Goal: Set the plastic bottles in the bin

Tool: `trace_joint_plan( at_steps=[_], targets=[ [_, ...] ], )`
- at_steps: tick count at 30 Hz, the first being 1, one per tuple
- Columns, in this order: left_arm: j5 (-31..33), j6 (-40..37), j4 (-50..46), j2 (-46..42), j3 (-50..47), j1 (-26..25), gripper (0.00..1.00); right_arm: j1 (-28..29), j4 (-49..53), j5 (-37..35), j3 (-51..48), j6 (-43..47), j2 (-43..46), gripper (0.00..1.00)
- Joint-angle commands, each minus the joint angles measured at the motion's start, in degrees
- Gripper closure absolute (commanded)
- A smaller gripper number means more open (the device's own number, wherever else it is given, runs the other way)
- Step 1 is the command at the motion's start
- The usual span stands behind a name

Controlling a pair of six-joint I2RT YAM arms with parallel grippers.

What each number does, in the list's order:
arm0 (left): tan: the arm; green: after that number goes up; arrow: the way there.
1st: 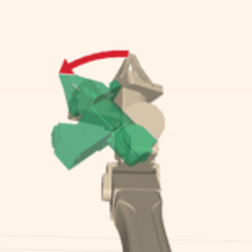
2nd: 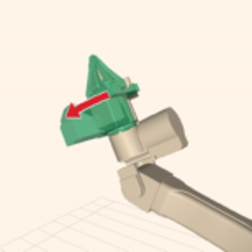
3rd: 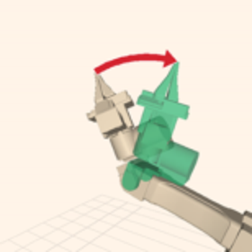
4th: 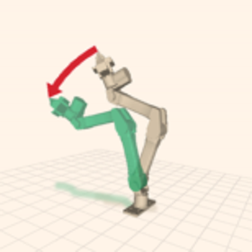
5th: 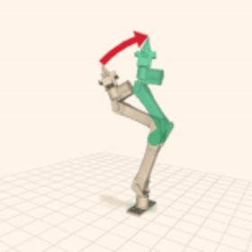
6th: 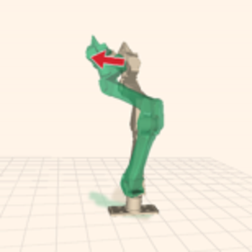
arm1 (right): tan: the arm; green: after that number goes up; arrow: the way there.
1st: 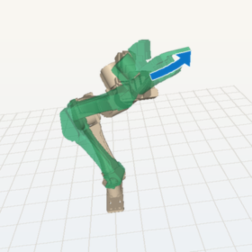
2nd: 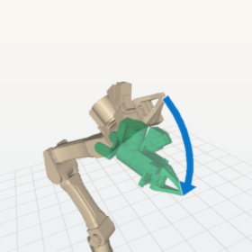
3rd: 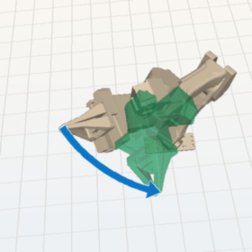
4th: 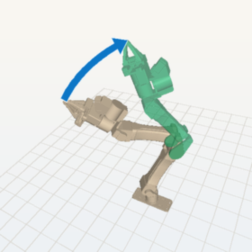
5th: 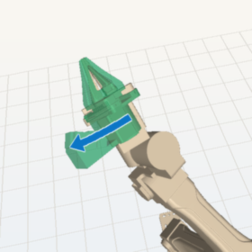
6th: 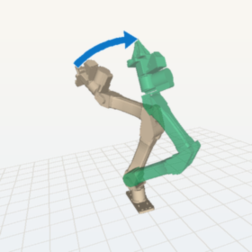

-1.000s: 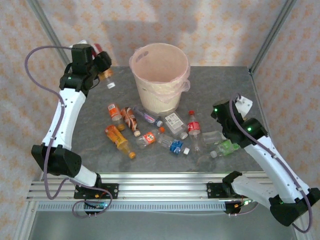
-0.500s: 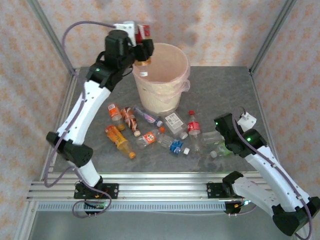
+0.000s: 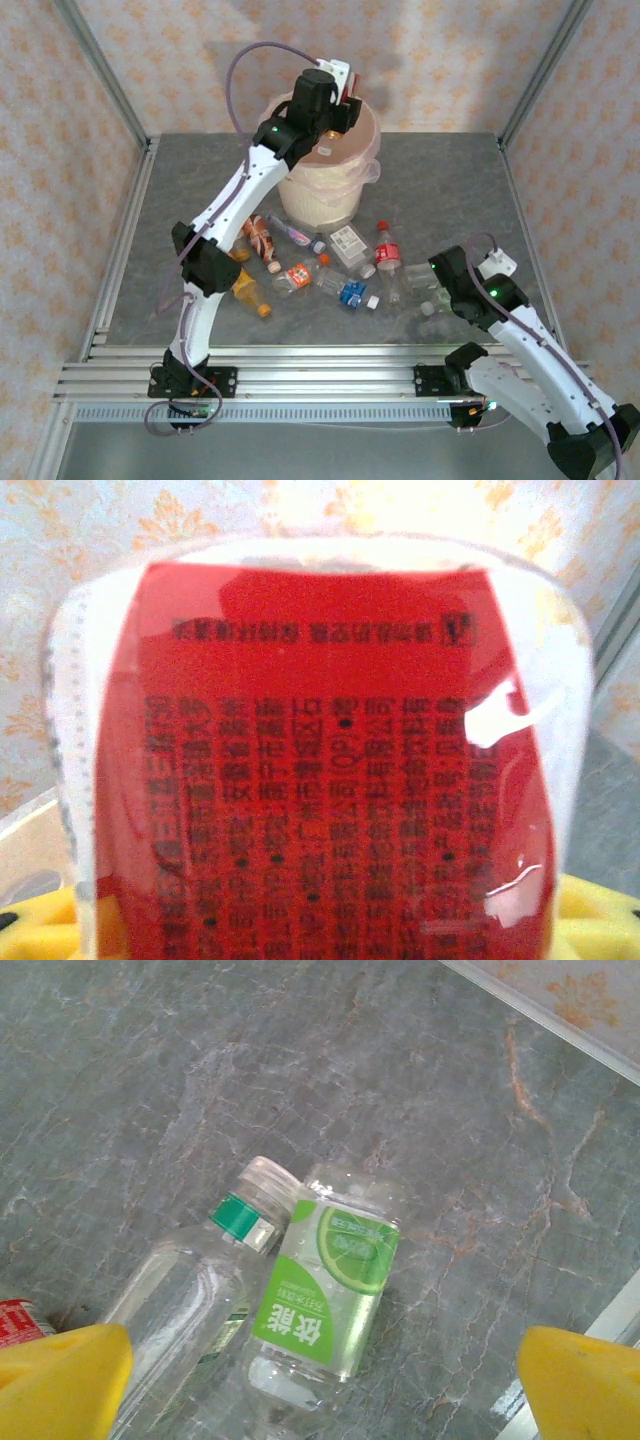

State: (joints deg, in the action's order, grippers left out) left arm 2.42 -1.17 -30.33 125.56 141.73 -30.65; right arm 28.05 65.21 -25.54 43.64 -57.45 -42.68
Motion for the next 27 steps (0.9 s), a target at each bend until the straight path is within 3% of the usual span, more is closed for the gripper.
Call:
trace_joint_plan(
  at_steps=[1, 7, 21, 27],
  targets=[
    [3.60, -4.85, -1.27, 0.15, 3.46, -0.09, 0.38, -0.61, 2.87, -2.30, -1.39, -2.98, 1.50, 0.01],
    [7.33, -6.34, -3.50, 0.44, 1.62, -0.02, 0.35, -1.81, 4.02, -3.11, -2.80, -4.07, 3.45, 0.01],
    [5.21, -3.81, -7.29, -1.27, -5.22, 2.17, 0.31, -3.22, 2.93, -2.67, -4.43, -4.17, 3.93, 0.01],
    [4.01, -2.61, -7.47, -1.02, -6.47, 2.87, 0.15, -3.47, 1.81, -2.24, -6.40, -4.77, 3.83, 0.01]
  ],
)
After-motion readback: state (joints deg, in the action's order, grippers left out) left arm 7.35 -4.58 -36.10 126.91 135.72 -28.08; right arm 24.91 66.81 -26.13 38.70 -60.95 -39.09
